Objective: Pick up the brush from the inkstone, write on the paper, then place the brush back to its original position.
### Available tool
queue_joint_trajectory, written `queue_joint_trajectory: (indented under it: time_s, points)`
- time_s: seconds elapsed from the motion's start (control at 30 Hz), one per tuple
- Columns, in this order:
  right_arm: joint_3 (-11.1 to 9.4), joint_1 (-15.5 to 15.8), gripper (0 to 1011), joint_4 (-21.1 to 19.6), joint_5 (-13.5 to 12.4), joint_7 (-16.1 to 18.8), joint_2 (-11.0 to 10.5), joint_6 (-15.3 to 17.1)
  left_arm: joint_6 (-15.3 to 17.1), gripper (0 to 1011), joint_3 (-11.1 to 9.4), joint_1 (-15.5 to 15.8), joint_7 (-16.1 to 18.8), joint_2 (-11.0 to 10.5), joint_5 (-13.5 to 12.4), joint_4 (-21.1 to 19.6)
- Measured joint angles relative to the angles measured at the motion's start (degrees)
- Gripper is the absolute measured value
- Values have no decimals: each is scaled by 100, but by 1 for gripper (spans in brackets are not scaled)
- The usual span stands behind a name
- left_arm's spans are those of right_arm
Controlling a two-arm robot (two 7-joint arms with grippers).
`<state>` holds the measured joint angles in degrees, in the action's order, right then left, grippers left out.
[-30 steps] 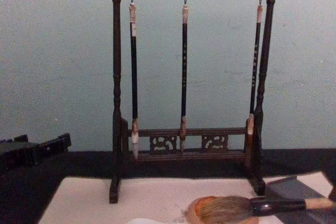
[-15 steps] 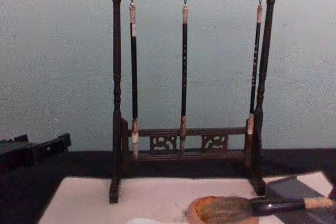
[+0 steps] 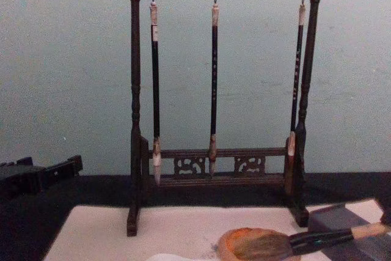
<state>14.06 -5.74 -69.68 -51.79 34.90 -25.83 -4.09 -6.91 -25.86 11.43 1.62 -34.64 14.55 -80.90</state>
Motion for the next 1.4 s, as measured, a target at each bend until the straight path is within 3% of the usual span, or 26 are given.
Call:
queue_joint_trajectory:
  time_s: [0.5,0.8,1.4]
  points:
    - [31,51,230,-217,65,-71,-74,-16,0,1002,0,0,0,0,0,0]
    - [65,135,173,-615,211,-226,-210,18,0,1002,0,0,0,0,0,0]
    - [229,189,166,-1368,498,-418,-478,275,0,1002,0,0,0,0,0,0]
